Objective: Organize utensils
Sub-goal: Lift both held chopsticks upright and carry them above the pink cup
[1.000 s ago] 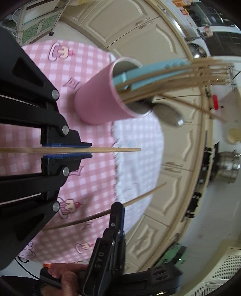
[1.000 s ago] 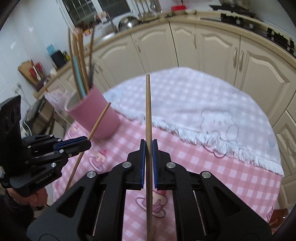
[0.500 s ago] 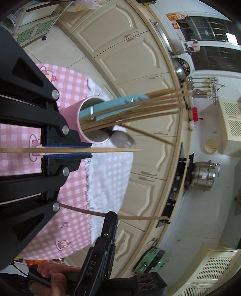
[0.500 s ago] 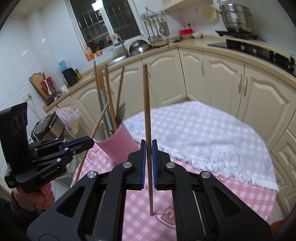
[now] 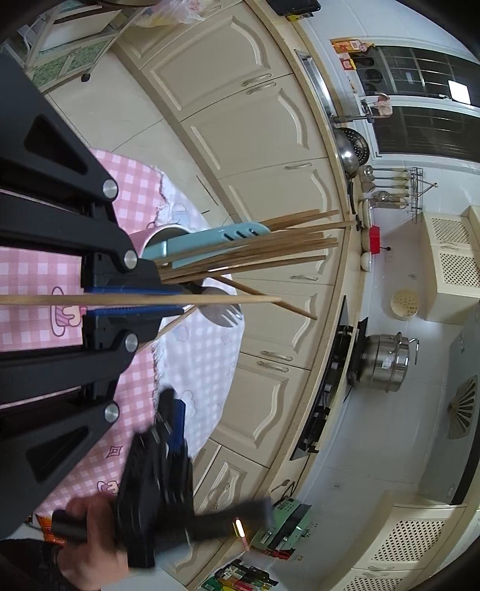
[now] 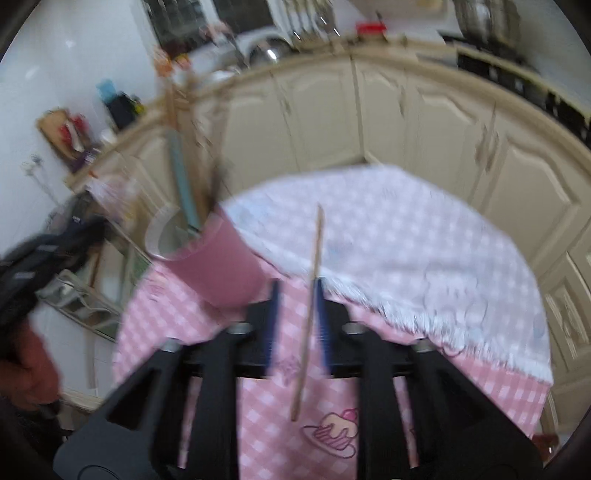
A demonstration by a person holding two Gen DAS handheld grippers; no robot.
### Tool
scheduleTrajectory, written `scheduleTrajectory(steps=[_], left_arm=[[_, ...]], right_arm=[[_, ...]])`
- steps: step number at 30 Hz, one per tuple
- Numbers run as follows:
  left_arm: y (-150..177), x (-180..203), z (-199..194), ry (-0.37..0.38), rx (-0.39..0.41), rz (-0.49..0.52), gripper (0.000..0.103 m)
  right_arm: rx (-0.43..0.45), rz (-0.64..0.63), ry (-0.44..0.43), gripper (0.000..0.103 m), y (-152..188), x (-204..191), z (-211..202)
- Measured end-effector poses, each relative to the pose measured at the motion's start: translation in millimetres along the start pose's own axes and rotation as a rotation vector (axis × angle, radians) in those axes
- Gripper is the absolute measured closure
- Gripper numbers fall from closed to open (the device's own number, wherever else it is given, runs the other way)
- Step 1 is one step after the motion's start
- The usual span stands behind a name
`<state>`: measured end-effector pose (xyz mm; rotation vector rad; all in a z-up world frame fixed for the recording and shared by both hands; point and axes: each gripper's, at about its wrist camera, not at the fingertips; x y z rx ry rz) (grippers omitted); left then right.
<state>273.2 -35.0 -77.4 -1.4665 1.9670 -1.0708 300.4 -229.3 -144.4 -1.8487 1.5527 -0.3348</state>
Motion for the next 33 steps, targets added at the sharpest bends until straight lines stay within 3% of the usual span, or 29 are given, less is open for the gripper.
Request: scheduleTrajectory(steps=[1,4,7,12,15,18,23,33], left_arm=[[1.4,-0.9,0.3,0.000,-0.002,0.000,0.098],[3.7,-2.8,1.4,0.001,-0.007,-0.007,0.098],[4.8,-4.2,1.2,0.000,-0.008,-0.014,0.098],[5.4,-8.7,1.1,-0.004,-0.009,-0.024,0.098],[7.4,-13.0,0.6,-0.008,-0.010,-0.029,0.098],[8.1,-15.0,1.5,-0.014,-0.015,-0.035,0.098],[8.8,-19.4,2.1,-0.018,-0.015,-0.048,0.098],[3.6,-24.3,-3.9,-0.022,0.016,-0.061,0.098]], right_arm=[[-0.033,0.006,0.011,0.049,2.0,2.7,14.0],[-0.087,0.013,0.030,0.050,4.3,4.6,43.0],[-0.130,-0.015,0.050,0.064,2.0,-1.9,68.5],[-0.186,-0.039,0.070,0.069,-4.8,-9.4,100.8],[-0.221,-0.060,0.076,0.079,-4.2,-11.8,114.4],[-0.233,-0.090,0.080,0.095,-1.0,-15.1,111.1],[-0.200,-0.028,-0.007,0.097,12.3,-2.6,88.8],[-0.030,0.091,-0.132,0.097,12.7,19.3,26.0]])
Point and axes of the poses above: each gripper's, at about its wrist camera, not at the fingertips, and z roughly the way its jaws point, x to its right, y to its underside, and after that the axes turned 2 degrees about x, right-handed
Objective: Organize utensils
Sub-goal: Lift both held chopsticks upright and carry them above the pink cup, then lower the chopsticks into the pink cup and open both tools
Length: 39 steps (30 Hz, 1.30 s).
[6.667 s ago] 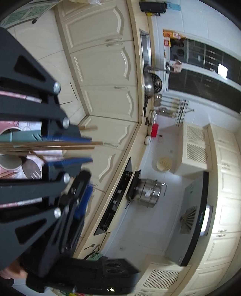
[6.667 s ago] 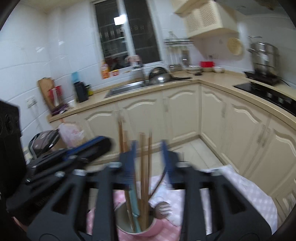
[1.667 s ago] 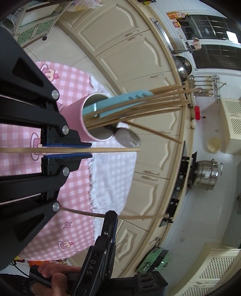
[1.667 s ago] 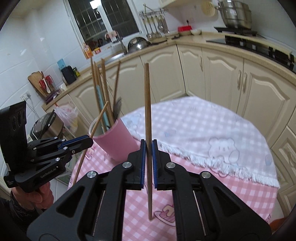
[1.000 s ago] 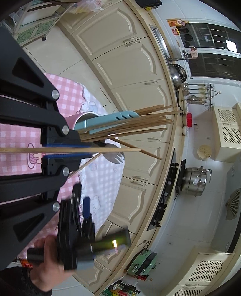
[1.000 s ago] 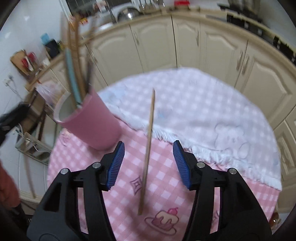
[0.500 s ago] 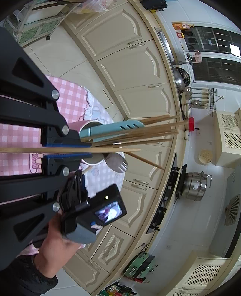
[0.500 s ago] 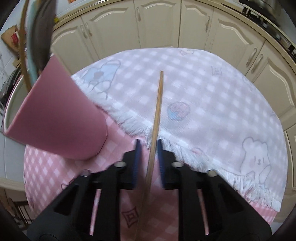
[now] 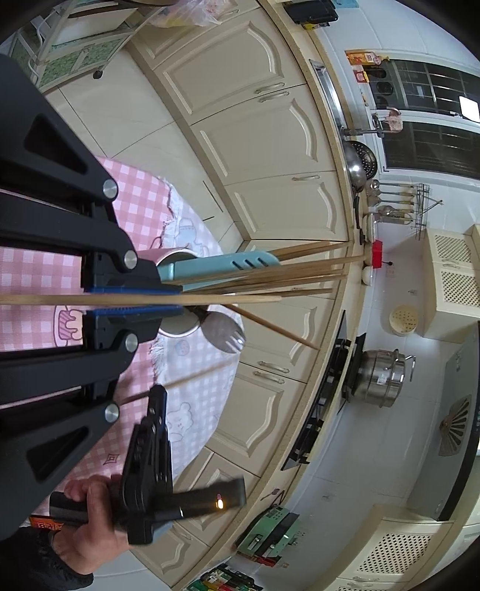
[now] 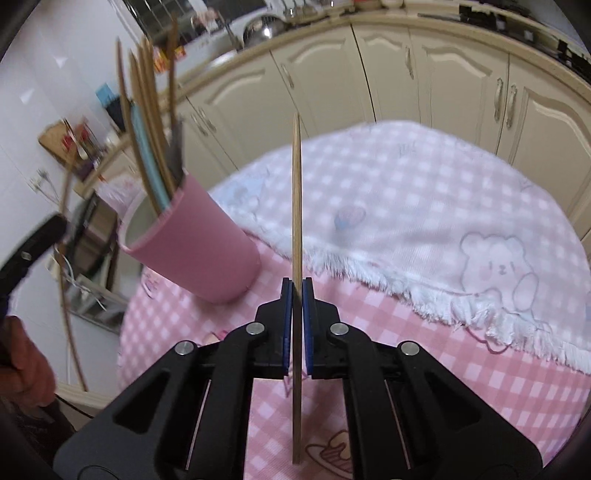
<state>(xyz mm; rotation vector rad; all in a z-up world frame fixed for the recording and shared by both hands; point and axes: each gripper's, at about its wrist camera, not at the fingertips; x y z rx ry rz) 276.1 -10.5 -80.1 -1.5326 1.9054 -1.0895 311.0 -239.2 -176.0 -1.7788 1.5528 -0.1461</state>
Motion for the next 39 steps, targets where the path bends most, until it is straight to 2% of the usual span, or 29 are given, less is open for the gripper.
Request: scheduleTrajectory(steps=[9,18,25,32,39], left_arm=[[-18.2,-15.7,-12.8,0.007,0.088,-0.046,0.098],[-43.2,-22.2,-22.4,0.024,0.197,-0.080,0.098],[-68.1,-22.2,-29.2,0.036,0.320,-0.095,0.098],[-91.5,-23.8,-24.7,0.059,0.416,-0.127,0.098],[-96.3,-27.6,0.3,0.055,0.466,-0.156,0.098]], right_arm=[[0.207,-0.017,-0.053,0.097,-22.5,-21.9,-50.8],[0.318,-0.072,-0.087,0.097,-47.5,-44.4,-80.4],[0.399,-0.147,-0.115,0.097,-73.3,-71.1,-111.7],[0.431,-0.217,-0.138,0.097,-96.3,-98.9,-118.6],[0.401,-0.252,-0.131,0.097,-102.1,-110.3,-100.0]])
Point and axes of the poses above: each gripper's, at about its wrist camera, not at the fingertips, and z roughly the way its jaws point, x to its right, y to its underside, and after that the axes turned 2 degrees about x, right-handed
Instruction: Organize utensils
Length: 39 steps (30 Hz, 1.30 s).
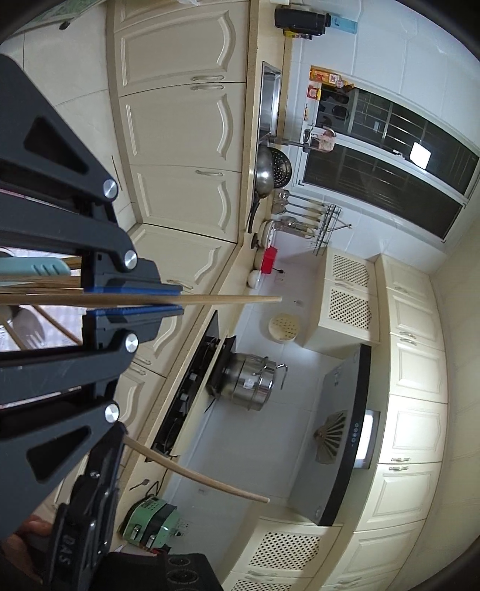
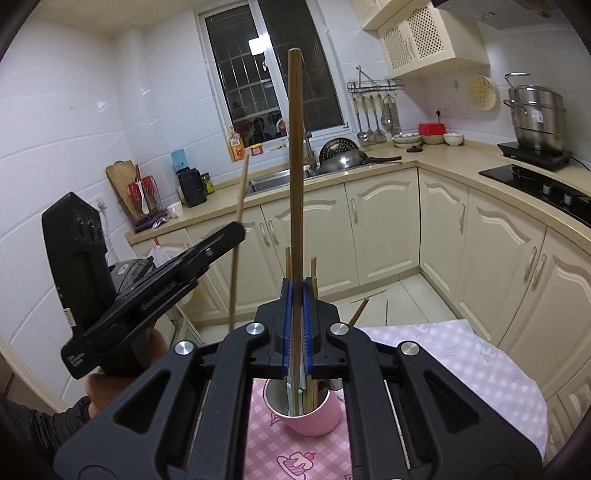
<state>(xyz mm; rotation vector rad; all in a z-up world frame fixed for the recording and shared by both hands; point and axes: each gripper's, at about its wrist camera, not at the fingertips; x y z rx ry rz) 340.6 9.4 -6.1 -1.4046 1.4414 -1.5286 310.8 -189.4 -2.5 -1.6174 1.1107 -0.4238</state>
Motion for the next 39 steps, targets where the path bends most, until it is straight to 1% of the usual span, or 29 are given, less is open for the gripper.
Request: scheduleTrajectory(steps=[6,11,15,18,19,20,21,22,23,25,26,27,28,30,33,36,39], left_arm=[[19.0,-6.5,17.4,-0.001,0.002,-0.032,0.098],[31.4,-6.6,25.8,-0.011,0.008,-0.022,0.098],[46.7,-7.4,31.6,-0.016,-0.025,-0.009,0.098],[57.4,-8.1,30.6,-0.025,-0.064,0.015,0.096],[58.8,-9.5,29.2,-0.025,-0.076,0.016,0.088],[60.1,-11.8,26.3,-0.025,-0.086,0.016,0.079],[60.0,-14.5,21.9,-0.030,-0.088,0.012,0.059],[58.4,-18.6,14.0,-0.040,-0.077,0.006,0.044],[56.7,-21.7,7.5,-0.048,-0.067,0.004,0.040],[51.9,-26.9,-4.6,-0.059,-0.063,0.004,0.024],[49.2,-28.3,-9.8,-0.068,-0.067,0.006,0.019],[45.6,-30.6,-17.2,-0.080,-0.071,0.007,0.013],[43.3,-32.2,-22.4,-0.085,-0.074,0.009,0.010],[38.6,-33.9,-33.0,-0.105,-0.088,0.021,0.010],[33.9,-33.6,-51.2,-0.156,-0.128,0.049,0.009],[31.2,-32.3,-73.0,-0.190,-0.136,0.059,0.009],[27.5,-29.2,-97.0,-0.210,-0.131,0.059,0.009]], right_arm=[[-0.033,0.002,0.013,0.097,4.7,3.7,12.4],[-0.058,0.004,0.022,0.097,9.9,6.3,20.4],[-0.093,-0.002,0.023,0.097,17.3,4.3,29.9],[-0.156,-0.011,0.023,0.096,27.4,2.6,41.7],[-0.174,-0.008,0.029,0.091,30.8,3.4,44.5],[-0.182,-0.004,0.034,0.082,32.3,4.5,45.7],[-0.183,0.013,0.044,0.043,35.0,7.3,45.0],[-0.169,0.032,0.053,0.018,36.3,10.2,42.0],[-0.149,0.044,0.061,0.018,36.2,11.9,38.6],[-0.128,0.063,0.078,0.017,36.5,15.2,31.6],[-0.120,0.087,0.089,0.014,36.8,19.1,27.0],[-0.113,0.108,0.093,0.009,37.0,22.2,23.4],[-0.106,0.124,0.097,0.007,37.3,24.6,19.7],[-0.088,0.154,0.112,0.006,37.7,27.3,11.3],[-0.069,0.193,0.134,0.006,38.7,29.5,-1.1],[-0.058,0.219,0.144,0.006,40.9,26.2,-13.2],[-0.039,0.217,0.146,0.006,43.4,16.8,-28.2]])
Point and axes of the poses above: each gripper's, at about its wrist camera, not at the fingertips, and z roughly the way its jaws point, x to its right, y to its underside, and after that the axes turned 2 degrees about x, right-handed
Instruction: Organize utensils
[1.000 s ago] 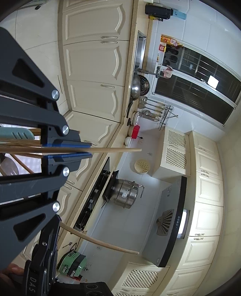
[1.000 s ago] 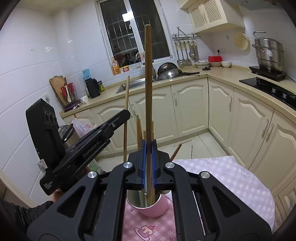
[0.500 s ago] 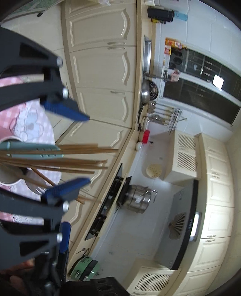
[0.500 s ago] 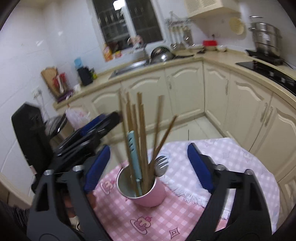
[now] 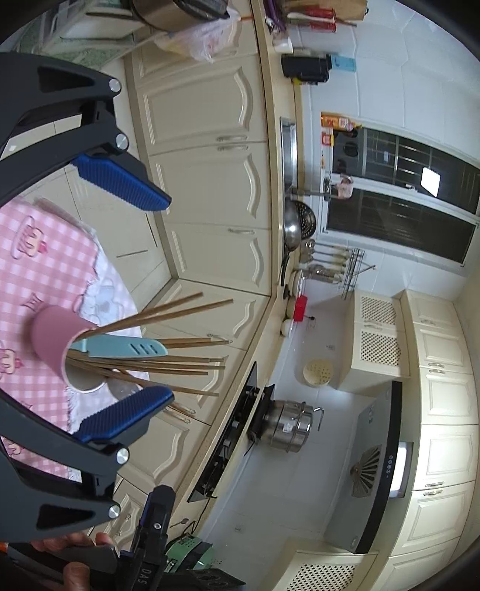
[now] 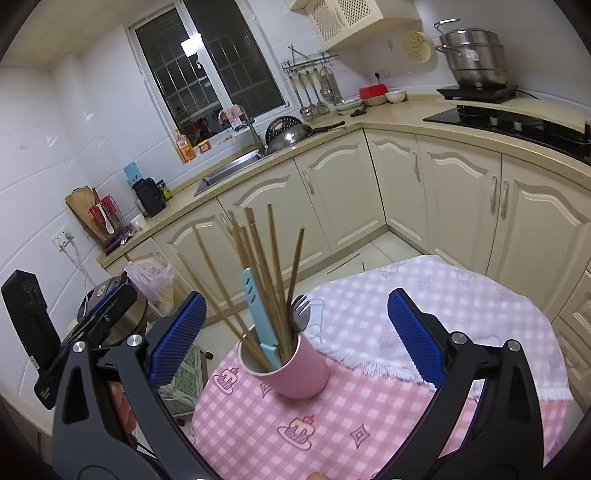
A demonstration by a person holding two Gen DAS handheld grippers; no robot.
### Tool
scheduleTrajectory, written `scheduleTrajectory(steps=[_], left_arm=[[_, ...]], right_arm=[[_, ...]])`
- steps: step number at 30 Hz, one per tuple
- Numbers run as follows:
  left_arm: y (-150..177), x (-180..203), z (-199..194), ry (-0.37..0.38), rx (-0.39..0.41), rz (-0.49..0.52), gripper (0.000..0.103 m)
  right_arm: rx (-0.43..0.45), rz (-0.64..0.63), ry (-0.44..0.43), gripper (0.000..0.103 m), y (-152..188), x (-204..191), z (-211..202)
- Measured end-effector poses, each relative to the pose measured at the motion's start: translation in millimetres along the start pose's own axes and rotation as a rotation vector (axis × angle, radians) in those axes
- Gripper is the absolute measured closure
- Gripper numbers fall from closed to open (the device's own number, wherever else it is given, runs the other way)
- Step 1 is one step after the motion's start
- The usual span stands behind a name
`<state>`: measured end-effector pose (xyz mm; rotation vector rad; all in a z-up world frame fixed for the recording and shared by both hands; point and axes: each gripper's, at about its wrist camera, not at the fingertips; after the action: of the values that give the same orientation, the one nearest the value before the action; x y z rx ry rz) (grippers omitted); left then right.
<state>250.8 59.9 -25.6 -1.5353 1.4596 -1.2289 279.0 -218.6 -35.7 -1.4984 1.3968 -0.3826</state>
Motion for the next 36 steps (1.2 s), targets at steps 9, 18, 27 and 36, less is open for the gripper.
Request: scheduleTrajectory(steps=[9,18,27,36], left_arm=[[5.1,22.1,-69.4,-0.039,0.020,0.064,0.009],[25.6,50.8,-120.7,-0.066,0.045,0.124,0.009],[43.5,52.7,-149.5,-0.067,0.060,0.122,0.009],[50.8,44.0,-159.7,-0.078,0.064,0.096,0.009]], right_arm=[[0.073,-0.037,0.044,0.006,23.6,-26.0,-59.4],[0.127,-0.089,0.108,0.006,59.0,-53.4,-100.2],[0.179,-0.147,0.154,0.006,80.1,-76.6,-122.3],[0.208,-0.175,0.159,0.006,91.4,-93.6,-131.6]])
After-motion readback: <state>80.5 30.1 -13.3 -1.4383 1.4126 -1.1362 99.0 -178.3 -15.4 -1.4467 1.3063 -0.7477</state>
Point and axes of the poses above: each gripper's, at about its wrist camera, not at the fingertips, and z roughly the way its jaws point, x to its right, y to its underside, and after that the axes turned 2 degrees about x, right-handed
